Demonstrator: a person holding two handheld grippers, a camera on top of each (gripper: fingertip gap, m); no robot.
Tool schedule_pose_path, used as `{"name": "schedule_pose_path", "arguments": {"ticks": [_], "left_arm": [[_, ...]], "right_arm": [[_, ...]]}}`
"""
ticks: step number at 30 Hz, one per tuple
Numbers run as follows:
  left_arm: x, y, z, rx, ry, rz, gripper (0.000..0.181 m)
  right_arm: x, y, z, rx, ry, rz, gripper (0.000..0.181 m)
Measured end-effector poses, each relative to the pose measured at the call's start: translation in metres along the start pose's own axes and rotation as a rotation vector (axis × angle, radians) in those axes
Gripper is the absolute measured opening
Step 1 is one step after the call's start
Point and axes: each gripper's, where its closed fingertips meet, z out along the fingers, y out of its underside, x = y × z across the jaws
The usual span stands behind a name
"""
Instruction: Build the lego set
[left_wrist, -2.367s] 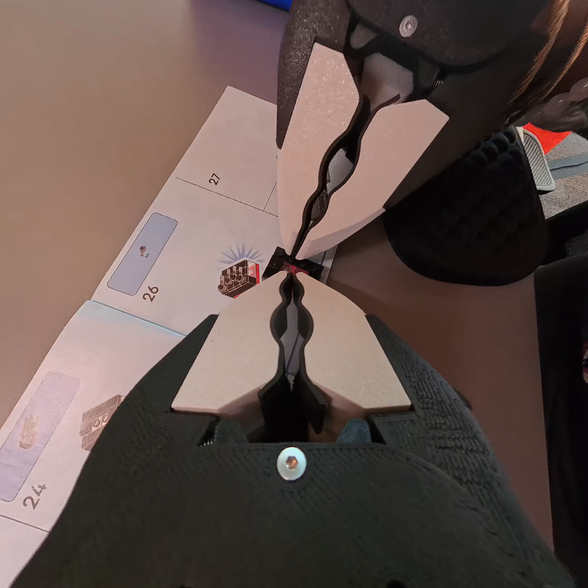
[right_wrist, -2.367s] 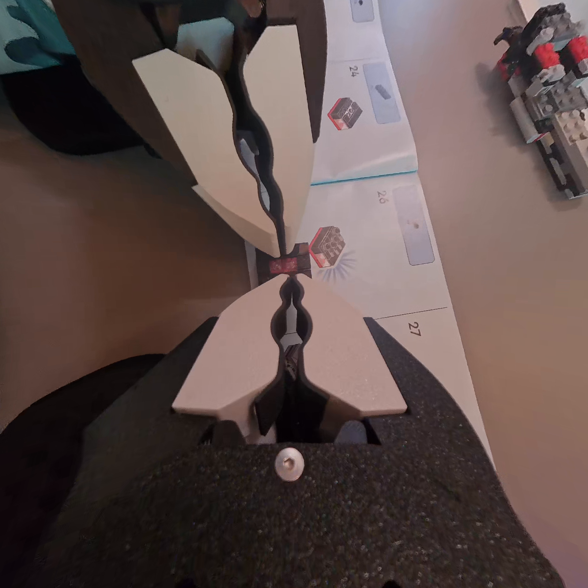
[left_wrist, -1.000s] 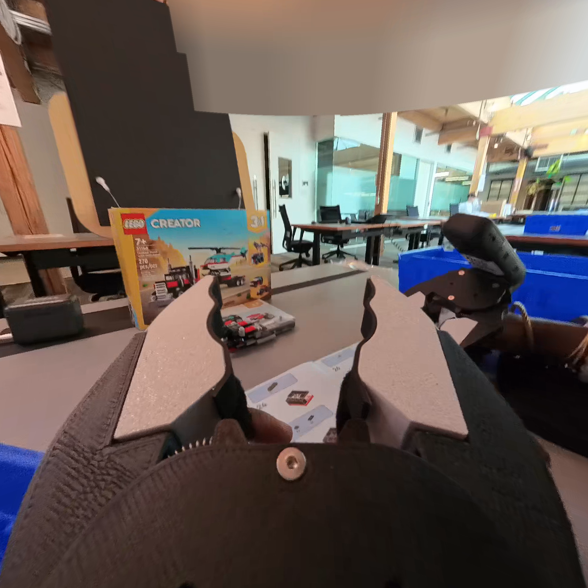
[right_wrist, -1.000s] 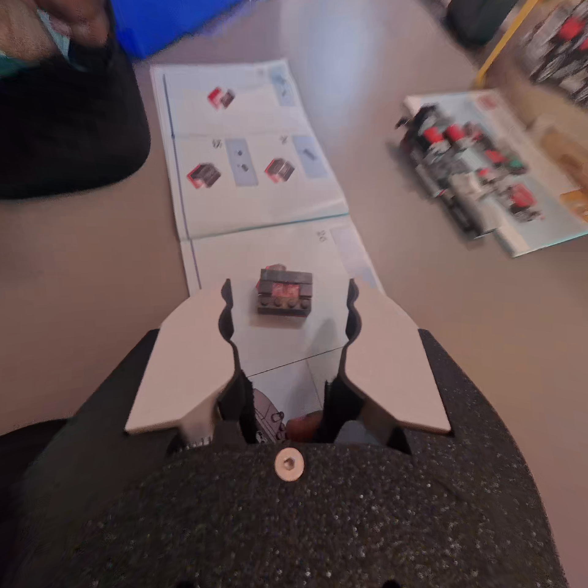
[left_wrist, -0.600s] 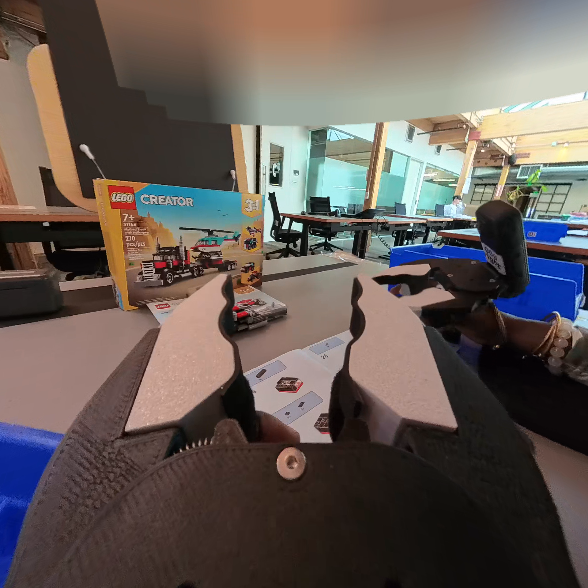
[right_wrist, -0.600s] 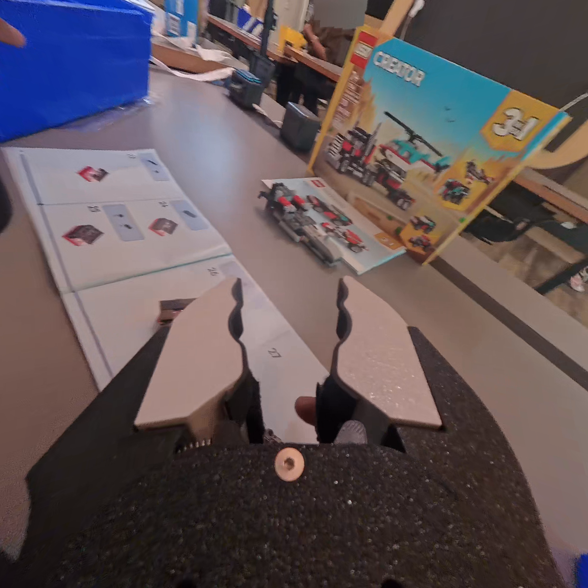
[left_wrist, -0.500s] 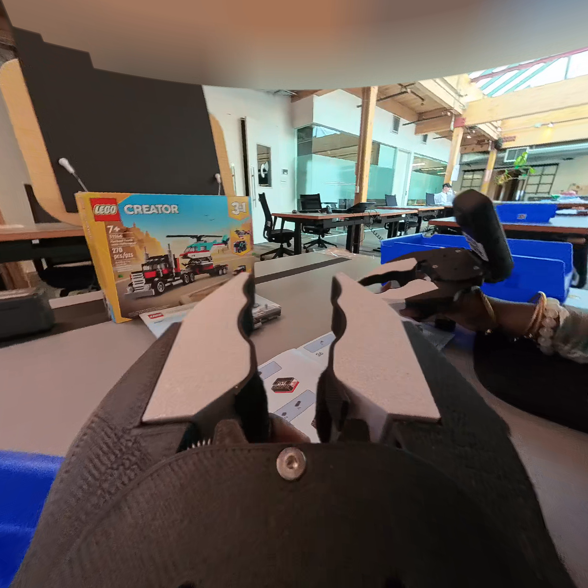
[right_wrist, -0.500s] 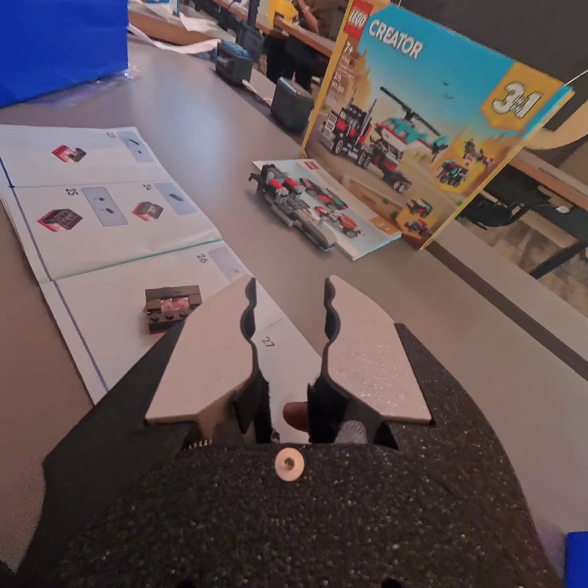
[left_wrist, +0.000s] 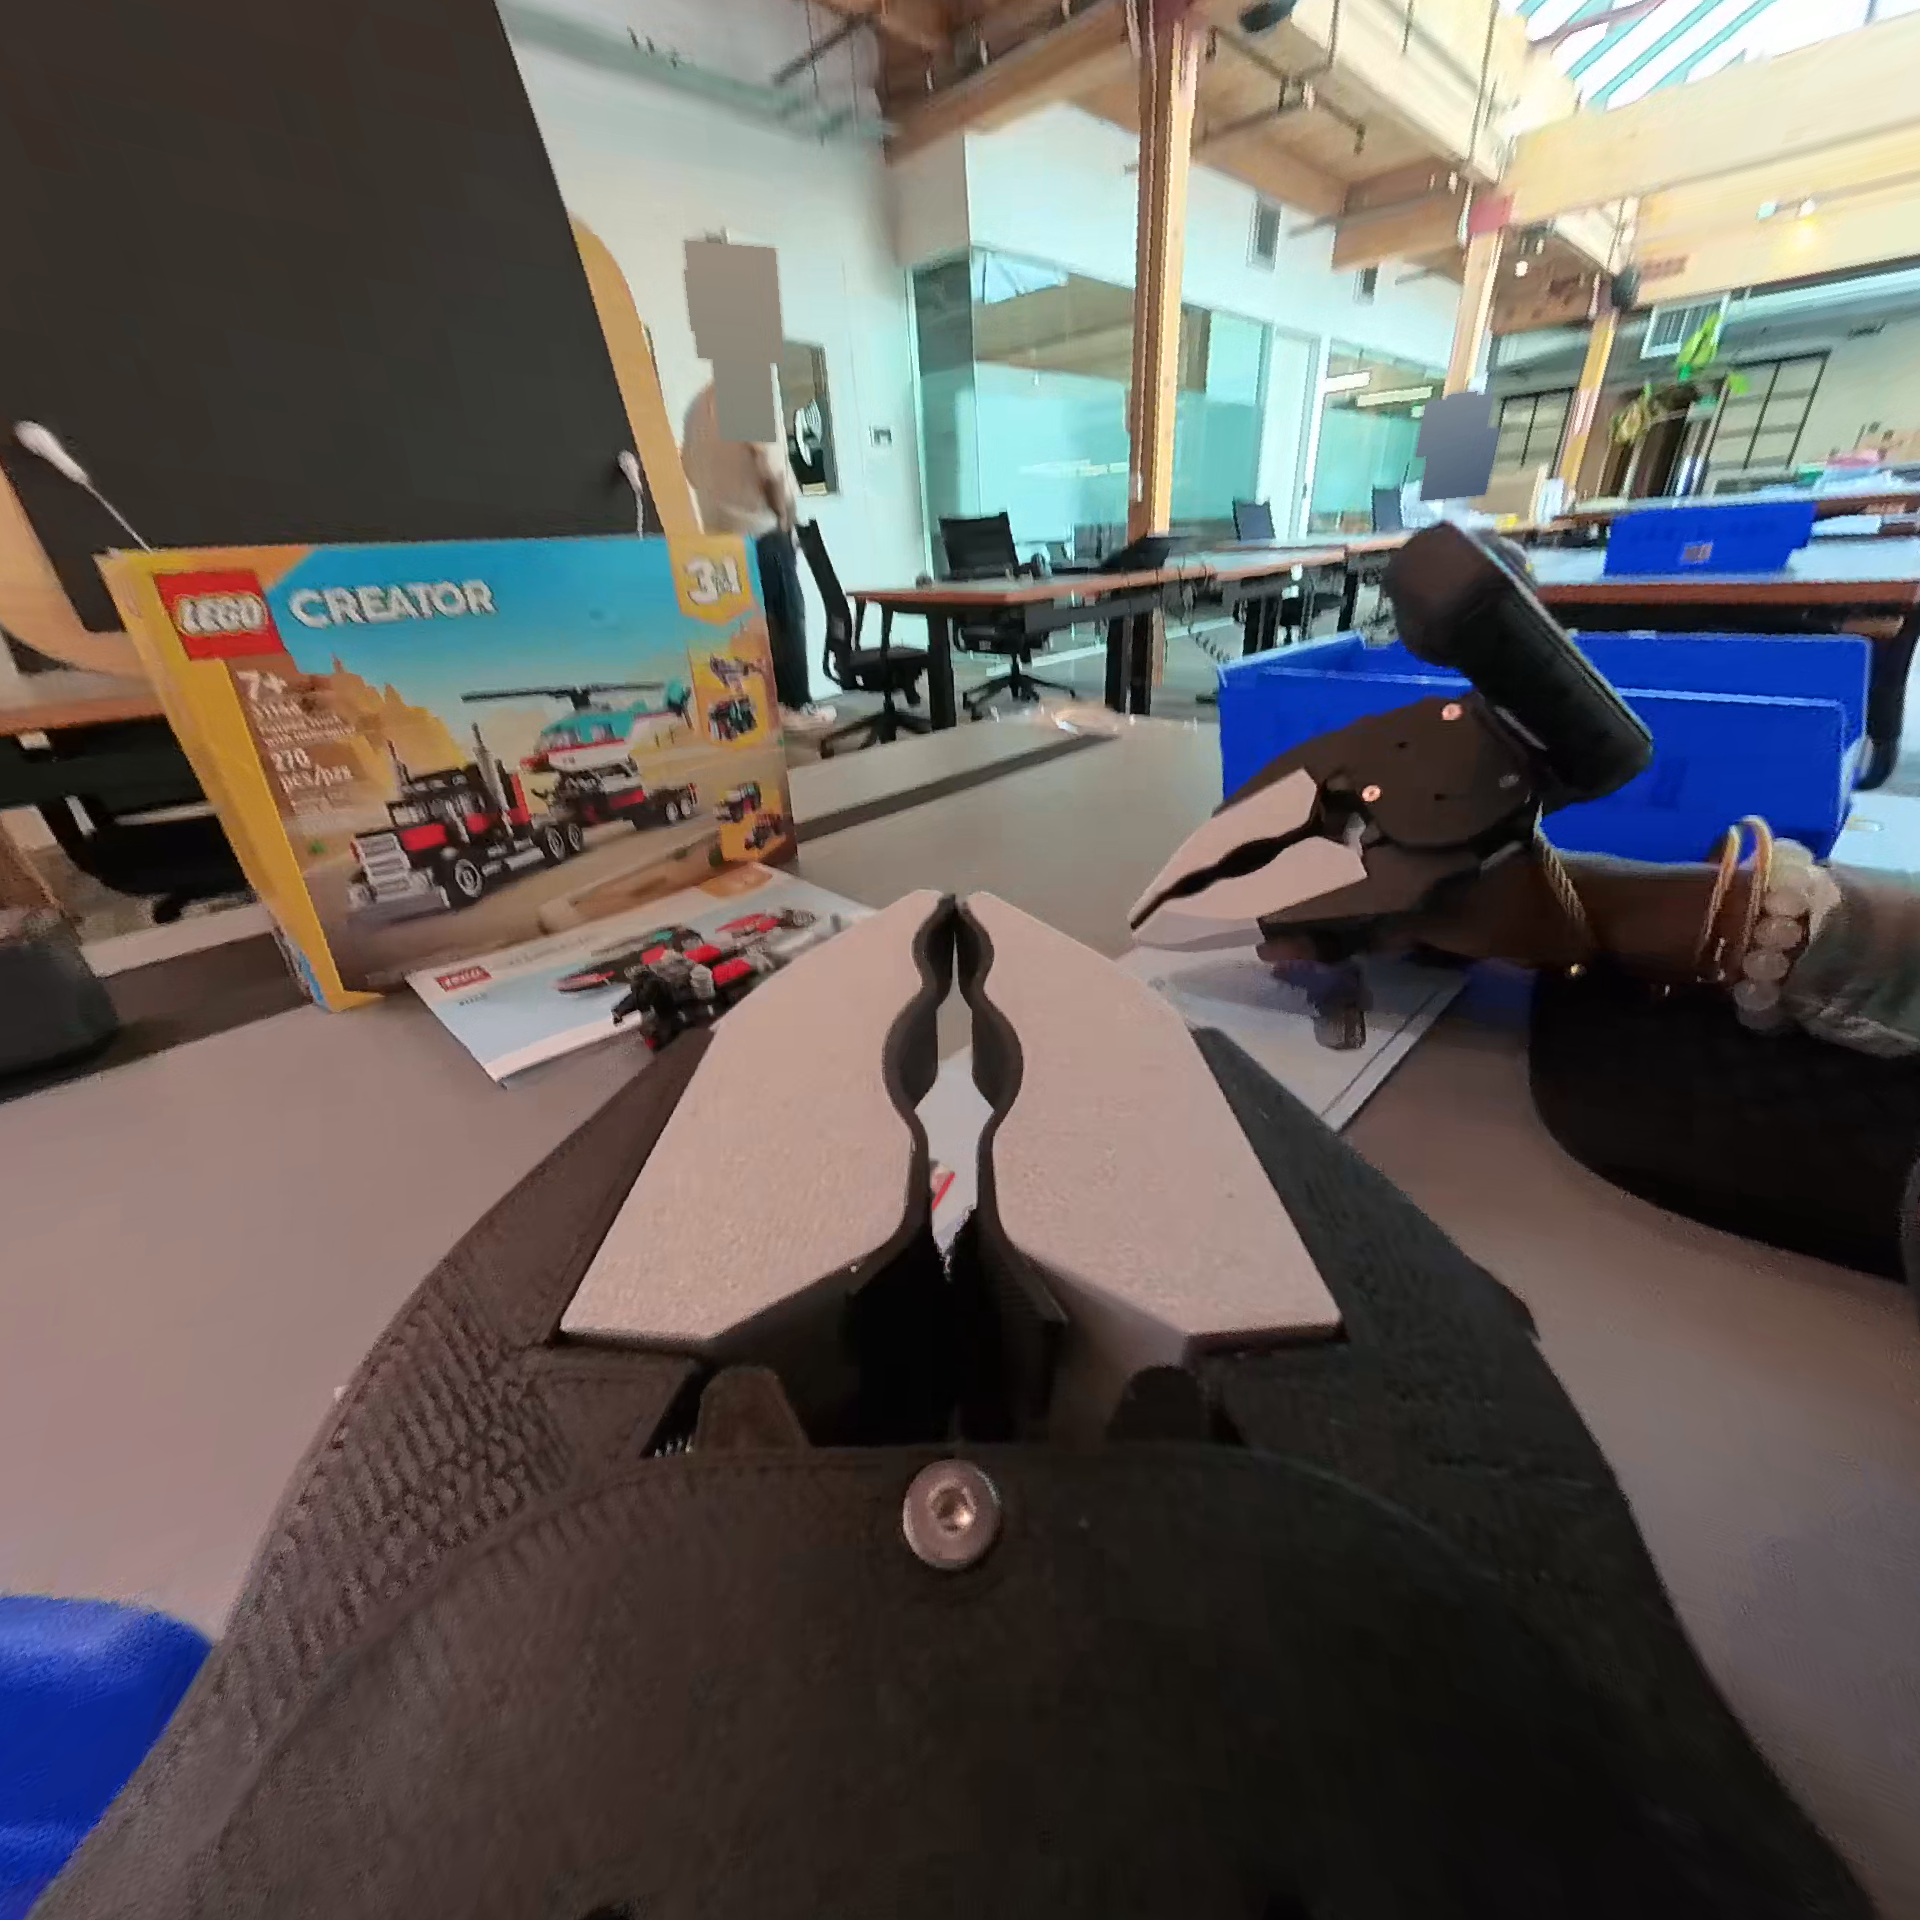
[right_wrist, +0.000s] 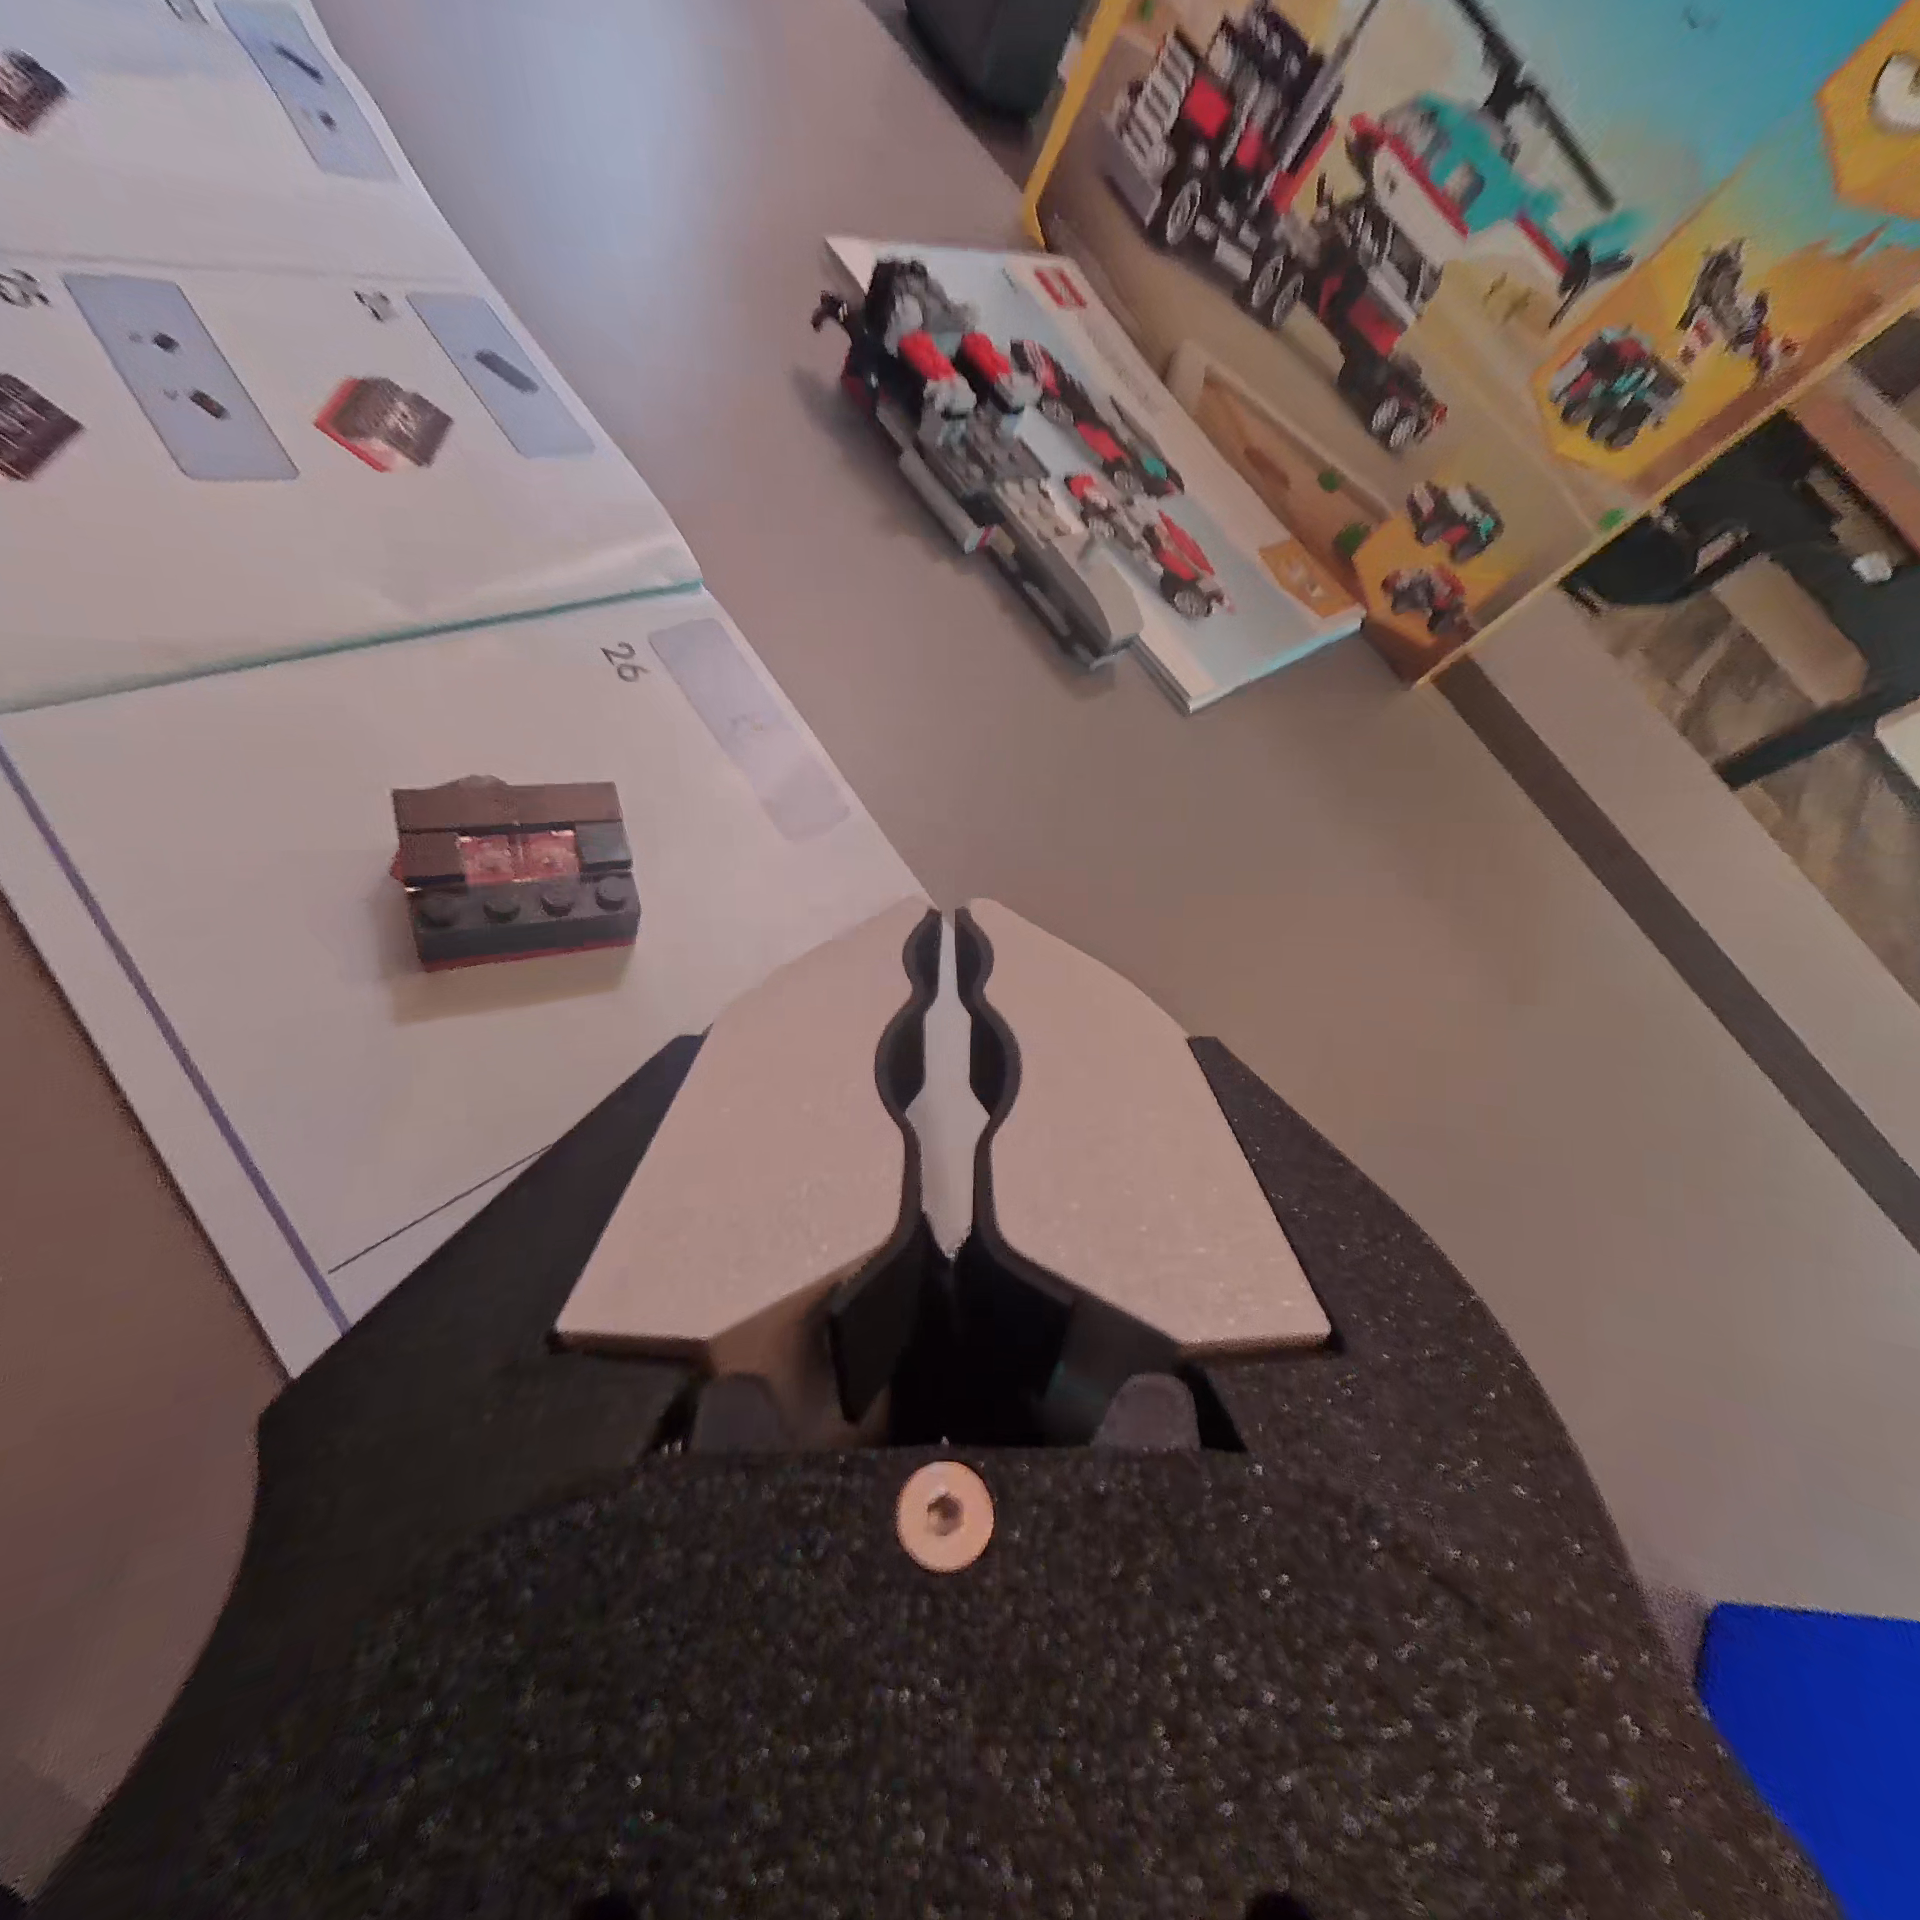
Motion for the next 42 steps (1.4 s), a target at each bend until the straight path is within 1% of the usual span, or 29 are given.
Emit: {"name": "schedule_pose_path", "arguments": {"ticks": [5, 11, 13, 16, 19, 20, 21, 22, 23, 25, 26, 27, 29, 31, 34, 37, 42], "left_arm": [[0.002, 0.017, 0.009, -0.122, 0.021, -0.019, 0.000], [0.009, 0.019, 0.010, -0.136, 0.045, 0.029, 0.000], [0.015, 0.024, 0.012, -0.170, 0.084, 0.037, 0.000], [0.026, 0.037, 0.015, -0.261, 0.153, 0.074, 0.000], [0.036, 0.046, 0.016, -0.320, 0.212, 0.114, 0.000], [0.042, 0.047, 0.014, -0.326, 0.255, 0.118, 0.000], [0.053, 0.046, 0.010, -0.322, 0.350, 0.117, 0.000], [0.069, 0.044, 0.000, -0.303, 0.489, 0.109, 0.000], [0.079, 0.038, -0.010, -0.271, 0.595, 0.081, 0.000], [0.077, 0.027, -0.018, -0.220, 0.655, -0.039, 0.000], [0.075, 0.023, -0.020, -0.212, 0.674, -0.099, 0.000], [0.072, 0.022, -0.021, -0.217, 0.680, -0.146, 0.000], [0.069, 0.026, -0.018, -0.258, 0.661, -0.183, 0.000], [0.072, 0.035, -0.014, -0.322, 0.641, -0.153, 0.000], [0.076, 0.054, -0.009, -0.448, 0.604, -0.084, 0.001], [0.082, 0.075, -0.008, -0.589, 0.589, 0.013, 0.001], [0.089, 0.105, -0.012, -0.771, 0.586, 0.202, 0.005]], "right_arm": [[-0.004, 0.007, 0.004, -0.053, -0.019, -0.017, 0.005], [-0.010, 0.013, 0.007, -0.100, -0.040, -0.064, 0.006], [-0.011, 0.014, 0.007, -0.111, -0.042, -0.082, 0.006], [-0.011, 0.014, 0.008, -0.115, -0.039, -0.094, 0.006], [-0.009, 0.013, 0.007, -0.103, -0.031, -0.063, 0.006], [-0.008, 0.012, 0.006, -0.092, -0.032, -0.045, 0.006], [-0.009, 0.009, 0.004, -0.068, -0.051, -0.025, 0.006], [-0.016, 0.000, 0.002, -0.009, -0.112, -0.008, 0.012], [-0.024, -0.013, -0.004, 0.080, -0.171, 0.007, 0.014], [-0.031, -0.040, -0.019, 0.259, -0.233, 0.010, 0.017], [-0.032, -0.047, -0.024, 0.315, -0.242, 0.006, 0.018], [-0.034, -0.050, -0.028, 0.340, -0.254, 0.003, 0.022], [-0.040, -0.047, -0.028, 0.322, -0.302, 0.011, 0.032], [-0.046, -0.043, -0.025, 0.282, -0.345, 0.031, 0.044], [-0.054, -0.035, -0.018, 0.199, -0.397, 0.043, 0.056], [-0.059, -0.028, -0.014, 0.133, -0.415, 0.028, 0.062], [-0.072, -0.014, -0.008, 0.025, -0.442, -0.055, 0.062]]}}
